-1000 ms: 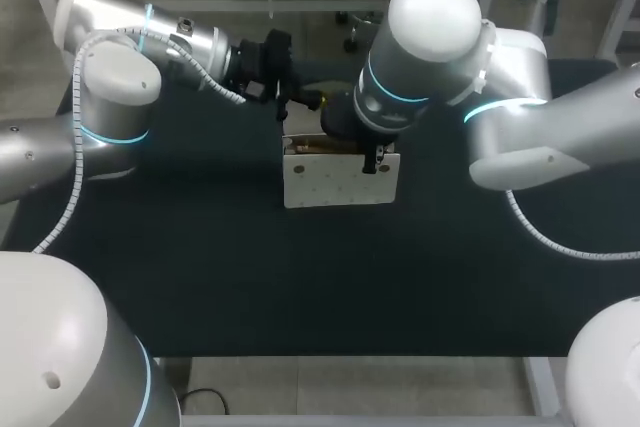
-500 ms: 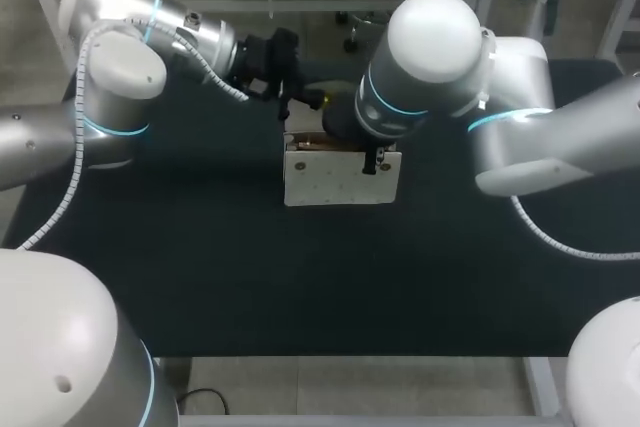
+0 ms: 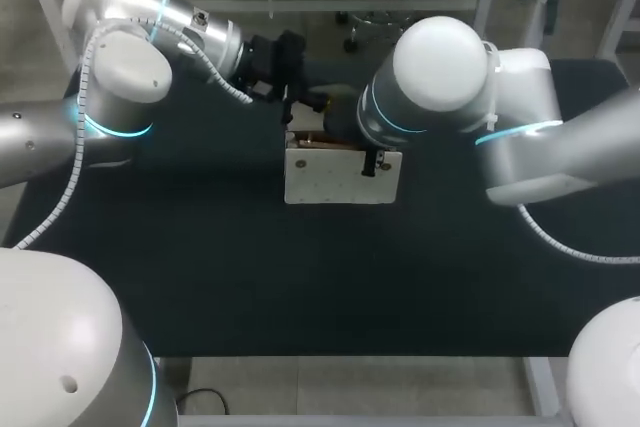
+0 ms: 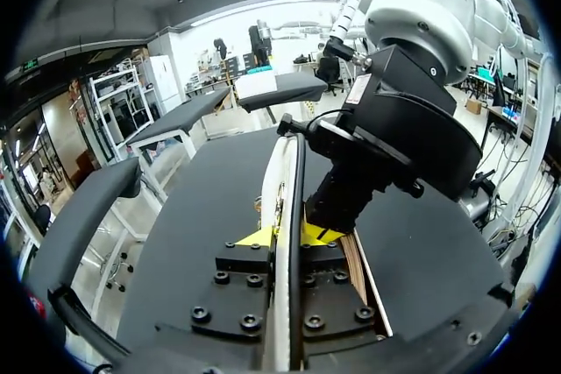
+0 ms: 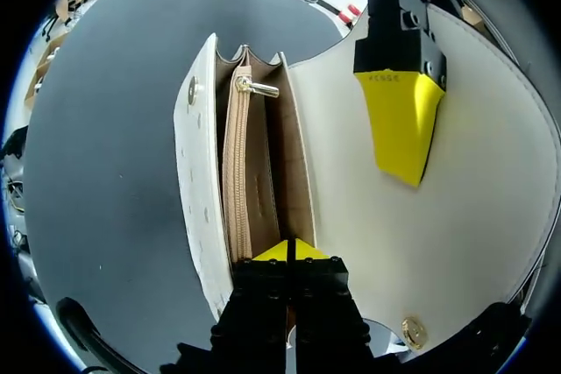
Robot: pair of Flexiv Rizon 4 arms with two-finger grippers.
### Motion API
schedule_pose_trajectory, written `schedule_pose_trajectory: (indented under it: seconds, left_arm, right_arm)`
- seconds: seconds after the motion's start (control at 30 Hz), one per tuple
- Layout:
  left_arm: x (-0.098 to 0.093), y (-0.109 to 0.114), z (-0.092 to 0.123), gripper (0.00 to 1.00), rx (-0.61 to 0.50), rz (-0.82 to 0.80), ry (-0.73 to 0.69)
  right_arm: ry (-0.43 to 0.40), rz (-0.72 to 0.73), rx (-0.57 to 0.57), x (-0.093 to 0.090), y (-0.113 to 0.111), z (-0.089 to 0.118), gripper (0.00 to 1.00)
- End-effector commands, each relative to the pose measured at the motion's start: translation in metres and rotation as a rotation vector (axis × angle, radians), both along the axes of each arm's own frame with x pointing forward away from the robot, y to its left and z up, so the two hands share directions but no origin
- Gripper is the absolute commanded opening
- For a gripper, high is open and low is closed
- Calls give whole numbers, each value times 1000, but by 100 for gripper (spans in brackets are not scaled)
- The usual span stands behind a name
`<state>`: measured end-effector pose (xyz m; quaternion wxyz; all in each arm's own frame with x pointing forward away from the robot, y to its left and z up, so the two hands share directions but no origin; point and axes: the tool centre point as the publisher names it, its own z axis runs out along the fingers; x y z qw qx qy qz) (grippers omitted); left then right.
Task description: Pick up the bag, open it, inspect its contents, close it, and place it on the opposite side
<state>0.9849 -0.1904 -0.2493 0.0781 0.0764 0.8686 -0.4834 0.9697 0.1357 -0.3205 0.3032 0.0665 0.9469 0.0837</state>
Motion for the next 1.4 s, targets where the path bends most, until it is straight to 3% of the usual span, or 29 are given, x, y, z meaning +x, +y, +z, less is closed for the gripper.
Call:
schedule_pose_trajectory:
  seconds: [0.03,0.27,0.5,0.73,1.07,1.4]
  left_arm:
    - [-2,-3,-5,0,-3,2,-3]
    - [-3,-5,-7,0,25,-9,-62]
    - [-4,-4,-3,0,-18,-20,-43]
    - [-3,-1,1,0,-51,-29,-21]
    - [7,4,-2,0,-85,18,34]
    - [14,9,-3,0,-103,67,64]
  right_arm:
    - [-38,-6,12,-4,-3,-1,0]
    - [-52,-13,20,-4,-9,6,0]
    - [-35,-4,8,-3,-6,-1,0]
    - [46,39,-20,-1,2,-14,0]
    - [109,58,-73,-7,1,-15,0]
    - [133,46,-74,-15,-5,-18,0]
